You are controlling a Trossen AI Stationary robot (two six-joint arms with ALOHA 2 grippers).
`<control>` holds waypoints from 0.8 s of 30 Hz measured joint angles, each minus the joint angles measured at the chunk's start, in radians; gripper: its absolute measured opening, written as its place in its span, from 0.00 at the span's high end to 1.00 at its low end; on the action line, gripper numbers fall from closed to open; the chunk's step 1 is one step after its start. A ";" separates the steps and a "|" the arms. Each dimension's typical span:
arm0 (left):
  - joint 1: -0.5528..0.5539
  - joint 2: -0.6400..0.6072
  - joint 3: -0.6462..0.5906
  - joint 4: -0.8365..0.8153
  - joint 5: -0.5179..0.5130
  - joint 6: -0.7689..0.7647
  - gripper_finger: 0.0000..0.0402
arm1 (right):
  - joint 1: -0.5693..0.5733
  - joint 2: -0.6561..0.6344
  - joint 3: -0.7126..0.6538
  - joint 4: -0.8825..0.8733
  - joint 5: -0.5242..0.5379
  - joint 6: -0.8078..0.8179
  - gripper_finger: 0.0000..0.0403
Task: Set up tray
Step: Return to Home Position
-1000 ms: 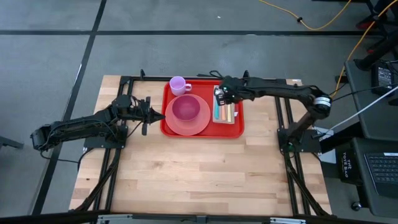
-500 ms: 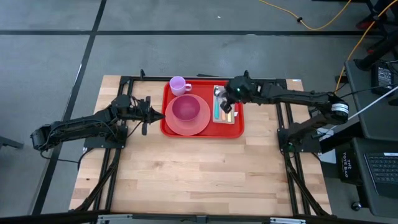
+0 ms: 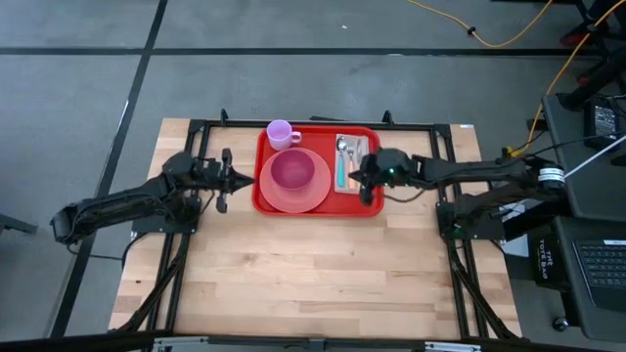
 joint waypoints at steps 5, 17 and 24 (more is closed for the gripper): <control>0.000 -0.116 -0.069 0.045 -0.024 -0.038 0.99 | 0.082 -0.055 -0.049 0.037 0.071 0.000 0.99; -0.105 -0.324 -0.130 0.040 -0.144 -0.083 0.99 | 0.170 -0.288 -0.233 0.154 0.137 -0.005 0.99; -0.298 -0.331 -0.130 0.009 -0.339 -0.038 0.99 | 0.194 -0.445 -0.331 0.164 0.139 0.005 0.98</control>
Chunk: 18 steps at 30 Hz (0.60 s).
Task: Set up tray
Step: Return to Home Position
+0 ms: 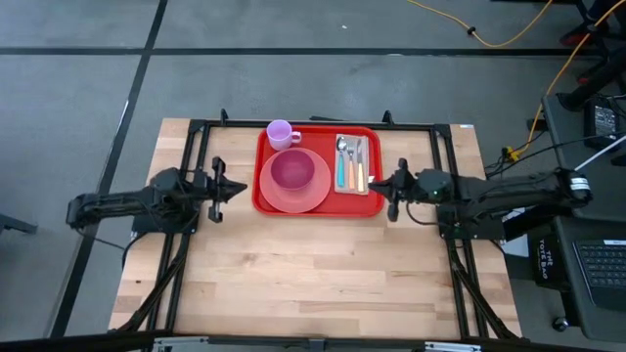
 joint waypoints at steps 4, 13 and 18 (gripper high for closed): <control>-0.107 0.000 0.000 -0.026 -0.150 0.010 0.99 | 0.017 -0.050 -0.051 0.027 0.000 -0.001 0.98; -0.260 0.000 0.000 -0.046 -0.324 0.092 0.99 | 0.021 -0.079 -0.127 0.090 0.048 0.005 0.98; -0.270 0.000 0.000 -0.062 -0.332 0.096 0.99 | 0.021 -0.079 -0.127 0.102 0.050 -0.001 0.98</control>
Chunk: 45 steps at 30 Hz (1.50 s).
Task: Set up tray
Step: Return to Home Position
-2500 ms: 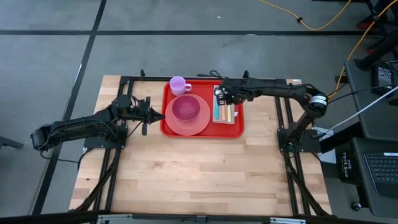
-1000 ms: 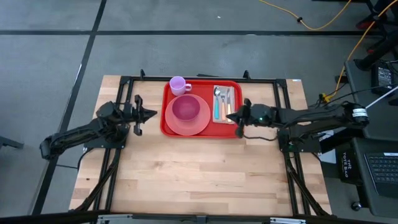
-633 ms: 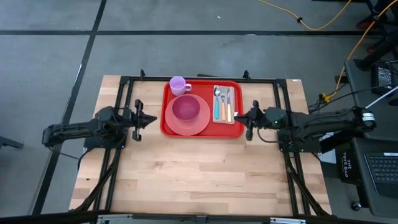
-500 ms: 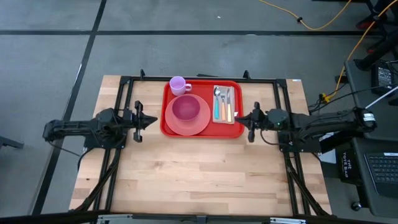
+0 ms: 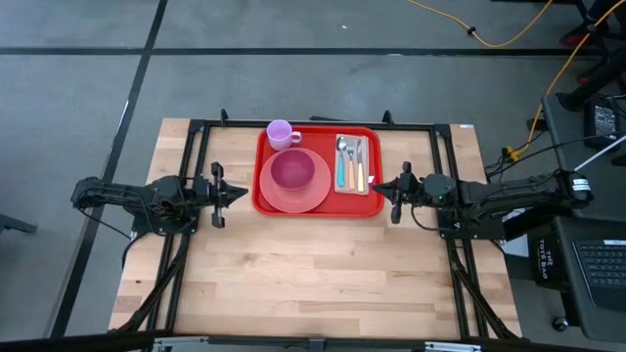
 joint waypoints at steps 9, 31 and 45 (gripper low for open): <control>0.008 0.000 0.000 -0.046 0.021 0.019 0.99 | 0.000 0.000 0.000 0.002 0.000 -0.008 0.98; 0.171 0.000 0.000 -0.106 0.125 -0.035 0.99 | 0.000 -0.165 0.000 -0.035 -0.114 -0.217 0.98; 0.171 0.000 0.000 -0.121 0.133 -0.035 0.99 | -0.003 -0.512 -0.002 -0.334 -0.201 -0.232 0.98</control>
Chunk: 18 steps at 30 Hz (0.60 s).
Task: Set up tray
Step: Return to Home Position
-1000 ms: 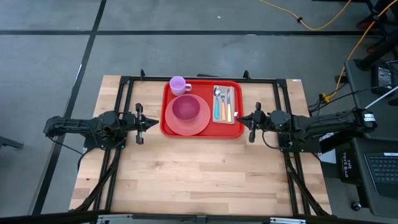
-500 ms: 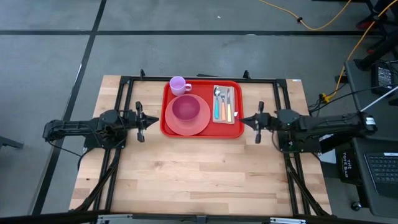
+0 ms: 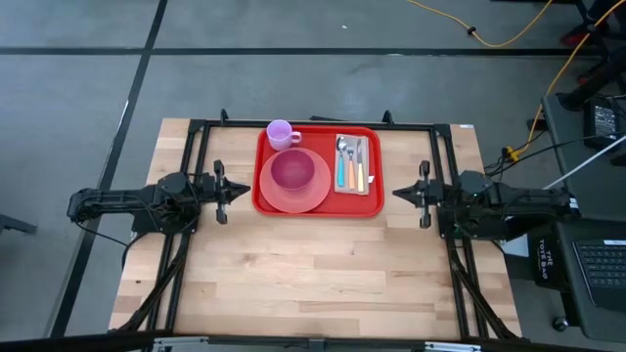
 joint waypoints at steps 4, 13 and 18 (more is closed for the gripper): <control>0.000 0.000 0.000 -0.027 -0.007 0.000 0.99 | 0.001 -0.040 -0.060 0.019 -0.034 0.004 0.98; 0.000 0.000 0.000 -0.022 -0.008 0.000 0.99 | 0.001 -0.105 -0.166 0.095 -0.119 -0.035 0.98; 0.000 0.000 0.000 -0.021 -0.009 0.000 0.99 | 0.001 -0.128 -0.213 0.119 -0.146 -0.038 0.98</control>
